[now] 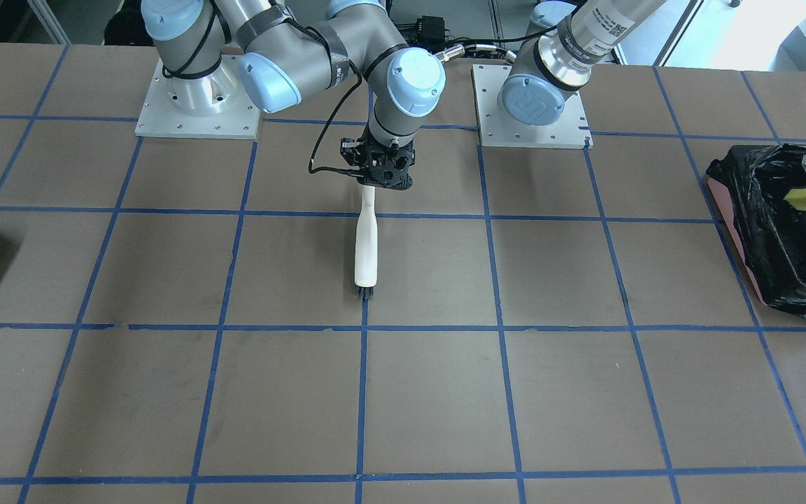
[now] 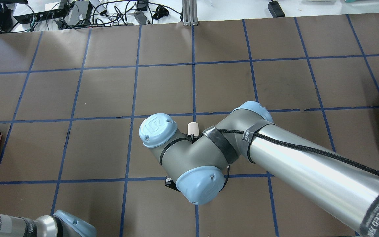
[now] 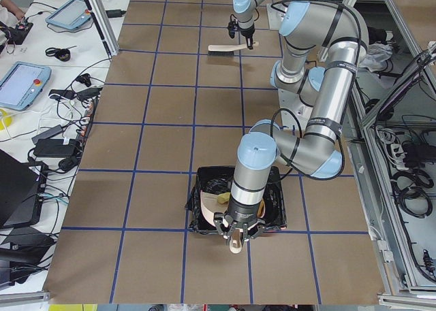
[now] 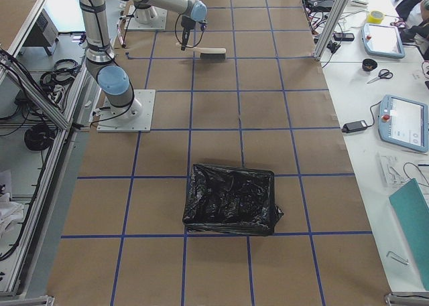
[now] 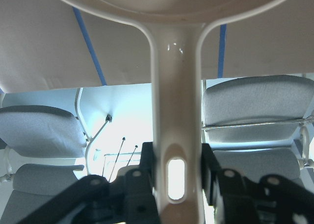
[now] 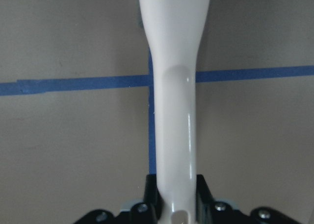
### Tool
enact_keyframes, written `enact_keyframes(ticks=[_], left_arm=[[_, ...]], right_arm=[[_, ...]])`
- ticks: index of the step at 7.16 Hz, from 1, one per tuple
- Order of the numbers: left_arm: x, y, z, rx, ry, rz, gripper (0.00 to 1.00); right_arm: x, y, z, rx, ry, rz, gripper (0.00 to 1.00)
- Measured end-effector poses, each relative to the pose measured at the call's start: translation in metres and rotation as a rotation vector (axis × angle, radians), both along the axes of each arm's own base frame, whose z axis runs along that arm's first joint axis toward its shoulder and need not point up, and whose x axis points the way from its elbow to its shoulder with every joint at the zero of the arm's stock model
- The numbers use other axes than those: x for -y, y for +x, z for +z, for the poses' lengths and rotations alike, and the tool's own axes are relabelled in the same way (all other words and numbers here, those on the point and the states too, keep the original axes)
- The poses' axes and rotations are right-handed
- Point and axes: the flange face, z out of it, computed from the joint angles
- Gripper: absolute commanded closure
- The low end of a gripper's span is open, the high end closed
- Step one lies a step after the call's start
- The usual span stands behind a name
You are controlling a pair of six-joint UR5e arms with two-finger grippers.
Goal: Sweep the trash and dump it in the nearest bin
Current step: 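Tip the dustpan over the bin with the left gripper to dump the trash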
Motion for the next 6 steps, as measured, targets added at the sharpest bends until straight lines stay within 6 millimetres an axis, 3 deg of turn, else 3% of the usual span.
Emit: enact_keyframes(ticks=[1, 2, 3, 4, 5, 6], left_arm=[[0.004, -0.007, 0.011, 0.037, 0.018, -0.041, 1.00], [0.010, -0.014, 0.020, 0.076, 0.032, -0.078, 1.00], [0.015, -0.021, 0.027, 0.107, 0.042, -0.098, 1.00], [0.018, -0.025, 0.031, 0.124, 0.049, -0.103, 1.00], [0.024, -0.033, 0.039, 0.135, 0.046, -0.109, 1.00], [0.038, -0.054, 0.052, 0.126, 0.028, -0.103, 1.00]], right_arm=[[0.000, 0.000, -0.001, 0.001, 0.003, -0.006, 1.00], [0.000, 0.000, -0.001, 0.001, 0.006, -0.006, 0.84], [0.000, -0.001, -0.002, -0.001, 0.010, -0.001, 0.38], [0.000, -0.001, -0.002, -0.001, 0.014, 0.016, 0.27], [0.000, -0.001, -0.003, 0.001, 0.017, 0.039, 0.23], [0.000, -0.002, -0.003, 0.001, 0.018, 0.050, 0.20]])
